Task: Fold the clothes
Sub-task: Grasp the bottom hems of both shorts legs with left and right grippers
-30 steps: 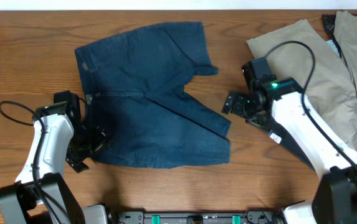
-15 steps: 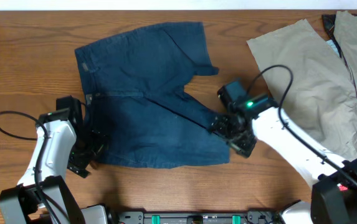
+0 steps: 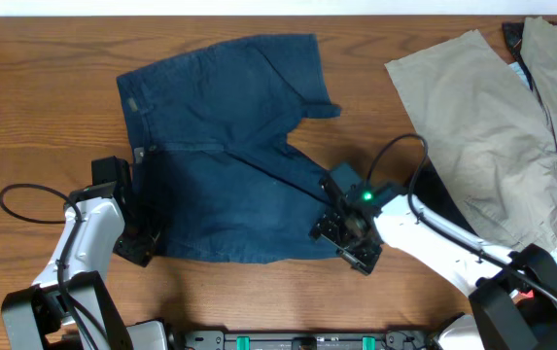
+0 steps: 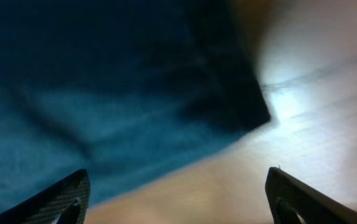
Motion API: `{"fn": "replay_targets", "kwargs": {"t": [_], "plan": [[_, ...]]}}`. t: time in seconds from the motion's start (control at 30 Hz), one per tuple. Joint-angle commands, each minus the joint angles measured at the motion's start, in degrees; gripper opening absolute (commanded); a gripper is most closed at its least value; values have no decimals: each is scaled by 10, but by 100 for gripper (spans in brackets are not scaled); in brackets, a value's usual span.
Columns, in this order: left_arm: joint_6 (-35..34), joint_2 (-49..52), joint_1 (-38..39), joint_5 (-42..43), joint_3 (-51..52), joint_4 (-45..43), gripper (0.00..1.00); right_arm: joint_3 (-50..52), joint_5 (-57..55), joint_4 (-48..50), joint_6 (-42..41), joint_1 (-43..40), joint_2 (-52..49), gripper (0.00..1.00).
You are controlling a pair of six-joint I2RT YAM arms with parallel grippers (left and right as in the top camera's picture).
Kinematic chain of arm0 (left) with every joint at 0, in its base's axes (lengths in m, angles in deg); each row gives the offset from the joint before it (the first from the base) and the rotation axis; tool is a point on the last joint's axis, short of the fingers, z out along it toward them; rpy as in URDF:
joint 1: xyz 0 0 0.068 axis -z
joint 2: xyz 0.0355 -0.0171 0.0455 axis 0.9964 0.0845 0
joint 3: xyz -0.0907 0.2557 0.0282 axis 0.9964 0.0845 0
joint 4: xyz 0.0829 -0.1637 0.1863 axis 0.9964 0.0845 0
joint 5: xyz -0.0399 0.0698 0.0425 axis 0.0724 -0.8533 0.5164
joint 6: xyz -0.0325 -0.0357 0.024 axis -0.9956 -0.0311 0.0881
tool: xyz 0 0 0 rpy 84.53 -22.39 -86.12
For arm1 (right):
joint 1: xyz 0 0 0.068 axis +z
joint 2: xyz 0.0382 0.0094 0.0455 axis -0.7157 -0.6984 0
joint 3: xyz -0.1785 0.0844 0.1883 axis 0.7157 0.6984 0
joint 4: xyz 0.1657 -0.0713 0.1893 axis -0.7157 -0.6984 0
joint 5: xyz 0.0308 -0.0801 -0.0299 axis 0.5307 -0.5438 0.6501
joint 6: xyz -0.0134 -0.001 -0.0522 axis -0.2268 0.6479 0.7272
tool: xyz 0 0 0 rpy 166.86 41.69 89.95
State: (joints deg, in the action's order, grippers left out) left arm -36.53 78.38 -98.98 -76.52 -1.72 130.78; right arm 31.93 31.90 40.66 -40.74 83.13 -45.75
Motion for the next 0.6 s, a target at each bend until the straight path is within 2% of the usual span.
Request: {"fn": "replay_targets", "kwargs": {"t": [0.0, 0.2, 0.27, 0.37, 0.43, 0.57], "plan": [[0, -6, -2, -1, 3, 3, 48, 41, -13, 45, -56, 8, 3, 88], [0, -6, -2, -1, 3, 0, 31, 80, -66, 89, -83, 8, 3, 84], [0, -6, -2, -1, 3, 0, 26, 80, -98, 86, -82, 8, 3, 78], [7, -6, -2, -1, 3, 1, 19, 80, -146, 89, -82, 8, 3, 63], [17, -6, -2, 0, 3, 1, 19, 80, -172, 97, -65, 7, 3, 53], [37, -6, -2, 17, 3, 1, 19, 80, -187, 131, 9, -1, 3, 44]]}}
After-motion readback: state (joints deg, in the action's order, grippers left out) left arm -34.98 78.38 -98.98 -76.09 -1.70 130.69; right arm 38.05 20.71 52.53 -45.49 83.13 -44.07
